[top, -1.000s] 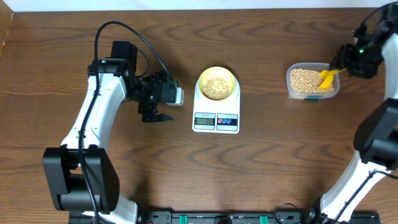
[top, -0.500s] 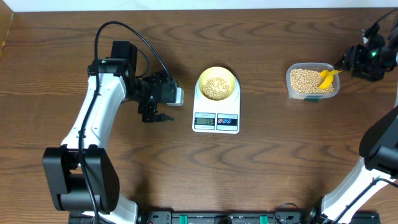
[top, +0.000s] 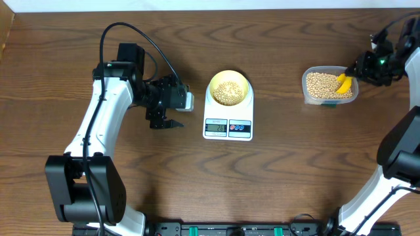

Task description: Scoop item into bowl and weigh 50g on scale

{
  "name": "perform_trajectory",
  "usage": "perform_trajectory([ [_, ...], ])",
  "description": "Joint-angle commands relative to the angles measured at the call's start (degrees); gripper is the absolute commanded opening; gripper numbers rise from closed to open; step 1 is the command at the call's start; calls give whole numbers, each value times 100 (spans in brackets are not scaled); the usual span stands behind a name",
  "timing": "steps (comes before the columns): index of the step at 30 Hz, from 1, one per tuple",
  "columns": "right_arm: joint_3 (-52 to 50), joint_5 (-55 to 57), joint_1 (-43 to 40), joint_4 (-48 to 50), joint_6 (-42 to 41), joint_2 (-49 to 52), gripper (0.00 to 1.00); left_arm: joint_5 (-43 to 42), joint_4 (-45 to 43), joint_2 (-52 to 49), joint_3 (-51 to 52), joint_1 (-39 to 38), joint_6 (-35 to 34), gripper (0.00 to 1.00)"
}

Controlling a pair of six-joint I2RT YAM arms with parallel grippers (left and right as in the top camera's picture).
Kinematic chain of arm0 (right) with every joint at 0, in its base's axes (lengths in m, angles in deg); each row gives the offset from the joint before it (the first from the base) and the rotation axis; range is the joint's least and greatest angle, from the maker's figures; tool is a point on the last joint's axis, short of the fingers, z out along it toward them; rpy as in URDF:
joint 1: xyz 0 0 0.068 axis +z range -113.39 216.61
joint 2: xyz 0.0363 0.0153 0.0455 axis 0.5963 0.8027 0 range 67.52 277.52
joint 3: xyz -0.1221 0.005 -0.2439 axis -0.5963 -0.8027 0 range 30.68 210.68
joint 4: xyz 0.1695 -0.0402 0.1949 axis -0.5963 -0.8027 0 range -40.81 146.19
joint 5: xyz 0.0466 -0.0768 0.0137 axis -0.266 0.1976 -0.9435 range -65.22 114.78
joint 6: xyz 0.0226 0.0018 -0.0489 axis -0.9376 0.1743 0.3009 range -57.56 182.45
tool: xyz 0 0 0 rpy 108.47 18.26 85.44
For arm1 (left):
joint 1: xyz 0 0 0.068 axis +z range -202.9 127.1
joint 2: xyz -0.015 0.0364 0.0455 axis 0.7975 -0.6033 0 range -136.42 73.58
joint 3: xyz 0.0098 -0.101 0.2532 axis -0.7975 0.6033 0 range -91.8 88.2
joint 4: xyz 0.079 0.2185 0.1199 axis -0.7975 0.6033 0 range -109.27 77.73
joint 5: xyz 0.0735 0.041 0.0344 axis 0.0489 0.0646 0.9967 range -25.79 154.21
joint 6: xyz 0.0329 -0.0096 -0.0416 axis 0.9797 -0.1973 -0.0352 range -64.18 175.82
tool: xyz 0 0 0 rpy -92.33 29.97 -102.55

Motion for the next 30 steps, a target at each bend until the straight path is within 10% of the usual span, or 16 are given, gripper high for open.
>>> perform_trajectory([
  [1,-17,-63,48,17,22,-66,22,-94,13,0,-7,-13,81,98],
  [13,-39,643,76,-155,20,-66,1,-94,13,0,-4,-13,79,97],
  [30,-114,557,636,-407,20,-66,1,-94,13,0,-7,-13,79,97],
])
